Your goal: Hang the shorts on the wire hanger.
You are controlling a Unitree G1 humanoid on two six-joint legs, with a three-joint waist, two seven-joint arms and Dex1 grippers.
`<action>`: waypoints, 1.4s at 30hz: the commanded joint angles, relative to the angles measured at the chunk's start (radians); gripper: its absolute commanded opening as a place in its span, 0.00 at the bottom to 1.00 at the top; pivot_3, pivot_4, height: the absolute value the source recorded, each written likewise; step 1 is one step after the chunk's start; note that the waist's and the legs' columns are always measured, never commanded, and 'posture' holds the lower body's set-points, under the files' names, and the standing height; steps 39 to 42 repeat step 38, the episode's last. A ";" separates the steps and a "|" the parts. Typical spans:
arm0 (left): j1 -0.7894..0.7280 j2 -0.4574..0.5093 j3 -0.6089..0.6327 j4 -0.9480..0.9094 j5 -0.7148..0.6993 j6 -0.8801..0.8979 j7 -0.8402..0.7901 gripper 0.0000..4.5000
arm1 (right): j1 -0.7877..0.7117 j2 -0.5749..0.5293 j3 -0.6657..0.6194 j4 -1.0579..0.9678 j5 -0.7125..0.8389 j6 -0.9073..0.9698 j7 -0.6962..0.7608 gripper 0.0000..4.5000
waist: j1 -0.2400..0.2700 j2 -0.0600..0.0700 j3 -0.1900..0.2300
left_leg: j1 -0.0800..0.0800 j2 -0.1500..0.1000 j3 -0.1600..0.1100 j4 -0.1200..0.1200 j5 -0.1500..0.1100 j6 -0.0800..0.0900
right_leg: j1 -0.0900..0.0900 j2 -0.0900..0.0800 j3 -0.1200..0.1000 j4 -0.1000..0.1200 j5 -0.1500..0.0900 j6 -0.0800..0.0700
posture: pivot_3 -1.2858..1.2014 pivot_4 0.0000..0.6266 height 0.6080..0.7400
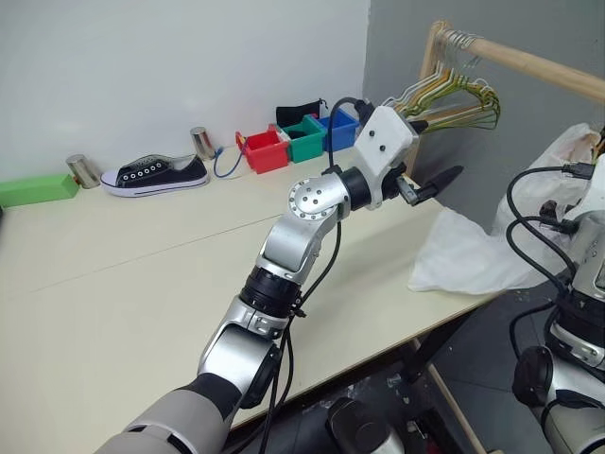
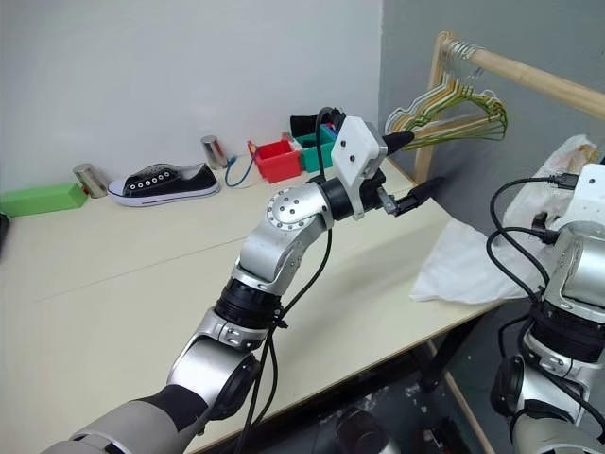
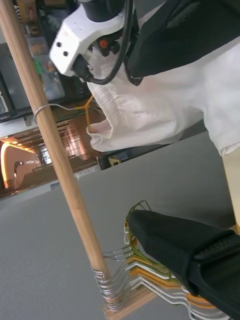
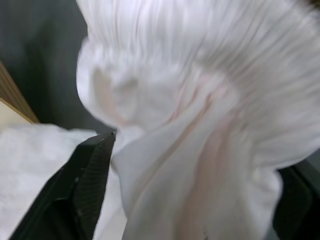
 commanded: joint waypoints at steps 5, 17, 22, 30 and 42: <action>0.003 0.033 0.020 -0.048 -0.012 0.004 -0.010 1.00 | -0.069 -0.013 0.162 -0.265 -0.028 0.154 -0.020 0.99 | -0.004 0.000 0.000 | 0.000 0.000 0.000 -0.001 0.000 0.000 | -0.001 0.000 0.000 0.000 0.000 -0.001 | 0.32 0.06 1.00; 0.176 0.172 0.155 -0.174 0.009 0.162 0.150 1.00 | -0.046 0.167 0.380 -0.271 0.064 -0.152 0.050 0.99 | -0.022 0.000 0.000 | 0.000 0.001 -0.001 -0.003 0.000 0.000 | -0.001 0.001 -0.001 0.000 0.000 0.000 | 0.36 0.04 1.00; 0.390 0.215 0.216 -0.301 0.054 0.243 0.284 1.00 | 0.053 0.297 0.462 -0.020 0.085 -0.526 0.087 0.99 | 0.010 -0.004 -0.003 | 0.001 0.003 -0.003 -0.002 0.000 0.000 | 0.000 0.003 -0.002 0.002 0.000 0.000 | 0.41 0.03 1.00; 0.675 0.189 0.329 -0.523 0.072 0.341 0.466 1.00 | 0.136 0.400 0.507 0.286 0.085 -0.844 0.095 0.99 | 0.184 -0.009 -0.005 | -0.001 0.002 -0.005 -0.002 0.000 0.000 | -0.001 0.003 -0.003 0.004 0.000 0.000 | 0.47 0.02 1.00; 0.797 0.160 0.344 -0.562 0.067 0.363 0.529 1.00 | 0.196 0.434 0.511 0.358 0.080 -0.894 0.103 0.99 | 0.331 -0.012 -0.007 | -0.003 0.001 -0.005 -0.001 0.000 0.000 | -0.003 0.003 -0.001 0.003 0.000 -0.001 | 0.48 0.04 1.00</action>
